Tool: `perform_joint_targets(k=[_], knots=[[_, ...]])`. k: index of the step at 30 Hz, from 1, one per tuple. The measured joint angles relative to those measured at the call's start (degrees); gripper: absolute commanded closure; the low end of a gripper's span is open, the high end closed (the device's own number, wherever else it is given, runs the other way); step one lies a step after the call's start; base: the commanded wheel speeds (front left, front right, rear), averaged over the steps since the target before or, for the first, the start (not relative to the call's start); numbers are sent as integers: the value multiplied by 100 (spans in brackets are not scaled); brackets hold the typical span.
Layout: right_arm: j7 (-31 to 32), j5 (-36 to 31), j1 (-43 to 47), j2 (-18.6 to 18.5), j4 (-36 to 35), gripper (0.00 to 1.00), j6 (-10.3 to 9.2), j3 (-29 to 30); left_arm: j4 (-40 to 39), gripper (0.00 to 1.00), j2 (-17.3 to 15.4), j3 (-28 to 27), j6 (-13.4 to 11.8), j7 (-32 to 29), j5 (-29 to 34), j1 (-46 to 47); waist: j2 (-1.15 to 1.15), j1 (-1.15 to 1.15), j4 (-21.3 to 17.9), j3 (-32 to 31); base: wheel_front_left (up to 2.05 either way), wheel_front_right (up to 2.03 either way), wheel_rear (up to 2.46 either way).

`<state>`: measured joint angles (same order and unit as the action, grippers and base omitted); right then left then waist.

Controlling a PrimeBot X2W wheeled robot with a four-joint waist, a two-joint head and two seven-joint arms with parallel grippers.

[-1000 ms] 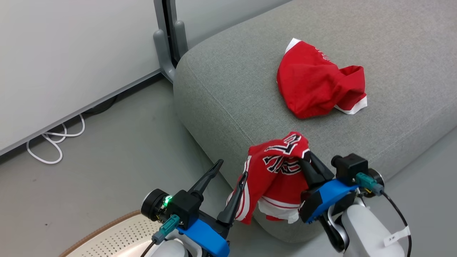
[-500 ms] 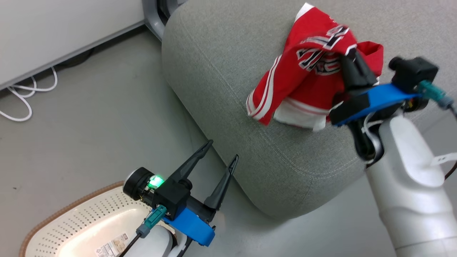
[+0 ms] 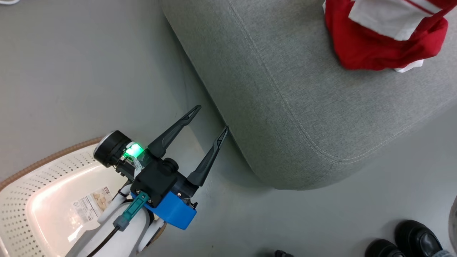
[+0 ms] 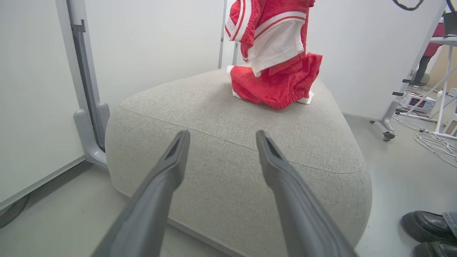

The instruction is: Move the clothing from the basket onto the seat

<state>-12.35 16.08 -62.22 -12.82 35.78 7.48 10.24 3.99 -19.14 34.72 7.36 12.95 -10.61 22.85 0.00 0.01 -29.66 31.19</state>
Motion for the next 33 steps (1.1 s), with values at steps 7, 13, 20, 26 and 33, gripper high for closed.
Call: perform_joint_targets(k=[7,13,20,26,33], knots=[[-60,-352,-397,-171,468,100,0,675,-619,0,-236,-31,-82,-280,124,83,0,0,112,665,0,0,0],[-137,-465,-354,-137,1237,100,0,825,-850,0,-321,34,-118,-379,204,85,0,0,287,1021,0,0,0],[-211,-571,-235,-29,1981,100,1,892,-970,0,-389,14,-203,-380,213,85,0,0,415,1198,0,0,0],[-247,-600,-244,-25,2274,100,0,940,-951,0,-389,38,-227,-368,214,96,0,-1,425,1191,0,0,0],[-261,-701,-274,-11,2315,56,1,1001,-831,0,-353,67,-232,-283,197,193,0,-1,411,1100,0,0,0]])
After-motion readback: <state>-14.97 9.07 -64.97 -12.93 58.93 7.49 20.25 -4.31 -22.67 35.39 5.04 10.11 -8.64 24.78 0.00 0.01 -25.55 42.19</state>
